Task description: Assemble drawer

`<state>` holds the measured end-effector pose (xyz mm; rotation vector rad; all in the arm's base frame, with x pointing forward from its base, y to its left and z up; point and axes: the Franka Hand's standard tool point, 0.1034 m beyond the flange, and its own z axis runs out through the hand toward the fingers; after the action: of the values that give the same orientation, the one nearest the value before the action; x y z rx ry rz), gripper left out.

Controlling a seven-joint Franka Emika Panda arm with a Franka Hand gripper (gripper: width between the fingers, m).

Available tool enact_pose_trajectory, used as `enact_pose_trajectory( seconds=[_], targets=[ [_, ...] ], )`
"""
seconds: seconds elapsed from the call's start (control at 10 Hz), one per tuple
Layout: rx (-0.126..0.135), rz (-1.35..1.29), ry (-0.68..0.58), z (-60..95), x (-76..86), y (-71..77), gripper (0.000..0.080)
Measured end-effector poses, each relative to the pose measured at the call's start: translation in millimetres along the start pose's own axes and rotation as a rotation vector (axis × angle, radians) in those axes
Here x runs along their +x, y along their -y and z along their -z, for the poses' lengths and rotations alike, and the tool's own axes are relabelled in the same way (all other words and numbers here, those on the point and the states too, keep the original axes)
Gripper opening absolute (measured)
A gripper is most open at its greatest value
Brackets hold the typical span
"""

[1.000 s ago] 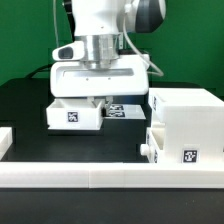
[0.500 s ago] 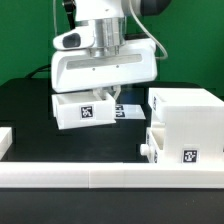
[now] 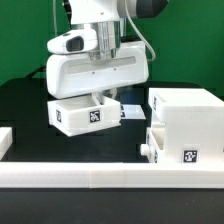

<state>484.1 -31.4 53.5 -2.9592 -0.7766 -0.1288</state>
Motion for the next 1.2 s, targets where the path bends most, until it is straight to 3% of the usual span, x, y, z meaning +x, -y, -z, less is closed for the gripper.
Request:
enact_pose_trajectory(
  seconds=[0.3,0.7,0.9,1.2],
  targets=[
    [-0.025,0.451,0.024,1.8,23.1,-6.2,0.0042],
    [-0.024,0.664,0.037,-0.9,17.7,-8.4,0.0042],
    [-0.042,0.879,0.058,0.9,25.2,-11.0,0.0042],
    [-0.039,0.911,0.065,-0.8,29.0,-10.0,0.0042]
  ],
)
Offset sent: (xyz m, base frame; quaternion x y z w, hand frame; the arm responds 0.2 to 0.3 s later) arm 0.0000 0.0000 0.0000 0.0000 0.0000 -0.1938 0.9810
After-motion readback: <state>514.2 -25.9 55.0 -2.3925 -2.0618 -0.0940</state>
